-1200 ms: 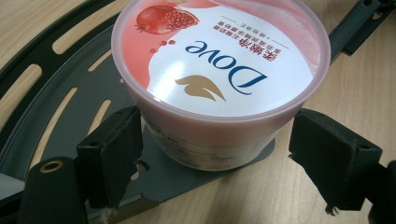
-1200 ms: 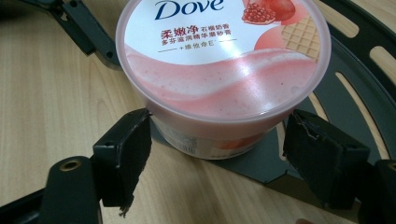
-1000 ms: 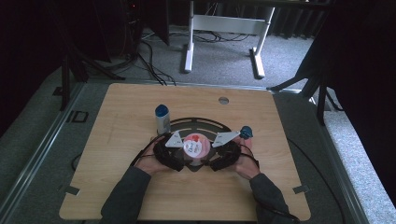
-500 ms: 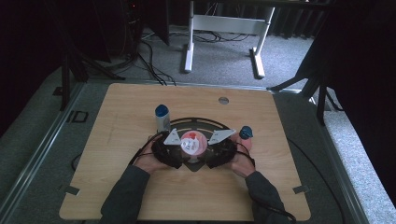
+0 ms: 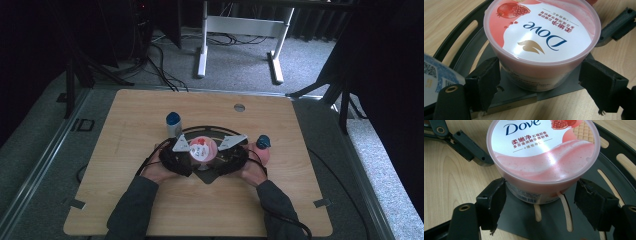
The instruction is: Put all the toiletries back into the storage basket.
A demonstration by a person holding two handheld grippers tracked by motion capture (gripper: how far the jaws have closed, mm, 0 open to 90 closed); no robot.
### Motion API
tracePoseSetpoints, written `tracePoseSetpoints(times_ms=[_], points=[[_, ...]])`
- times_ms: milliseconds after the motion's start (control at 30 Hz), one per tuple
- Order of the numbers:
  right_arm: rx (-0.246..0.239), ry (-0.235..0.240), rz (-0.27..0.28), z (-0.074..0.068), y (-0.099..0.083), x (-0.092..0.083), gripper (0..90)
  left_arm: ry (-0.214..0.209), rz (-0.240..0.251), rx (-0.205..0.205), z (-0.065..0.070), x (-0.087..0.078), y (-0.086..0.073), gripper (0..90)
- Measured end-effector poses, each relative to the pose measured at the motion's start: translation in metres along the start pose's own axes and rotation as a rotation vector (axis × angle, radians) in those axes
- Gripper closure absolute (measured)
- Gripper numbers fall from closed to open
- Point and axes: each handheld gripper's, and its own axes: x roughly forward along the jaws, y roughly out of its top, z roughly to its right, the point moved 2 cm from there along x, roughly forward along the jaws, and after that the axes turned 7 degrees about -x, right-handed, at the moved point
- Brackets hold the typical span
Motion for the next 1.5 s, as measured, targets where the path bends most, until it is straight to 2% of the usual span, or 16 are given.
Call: tracePoseSetpoints(times_ms=[233,367,800,1167,1333,1500], points=[[0.009,-0.003,-0.004,0.002,0.001,0.006,25.5,0.02,0.001,-0.02,-0.003,0.002,-0.002,18.2],[0.029,-0.001,0.005,0.004,0.002,0.009,25.6,0.035,0.002,-0.021,-0.004,0.002,0.0,18.2],[0.044,0.008,-0.004,0.011,0.005,0.019,25.5,0.088,-0.008,-0.031,-0.008,0.005,-0.001,18.2],[0.062,-0.002,-0.007,0.016,0.009,0.026,25.7,0.116,0.008,-0.07,-0.013,0.009,-0.001,18.2],[0.068,-0.002,-0.007,0.018,0.01,0.028,26.1,0.114,0.012,-0.094,-0.015,0.01,-0.003,18.2],[0.057,-0.014,-0.017,0.017,0.012,0.029,27.1,0.105,-0.006,-0.125,-0.018,0.012,-0.004,18.3]])
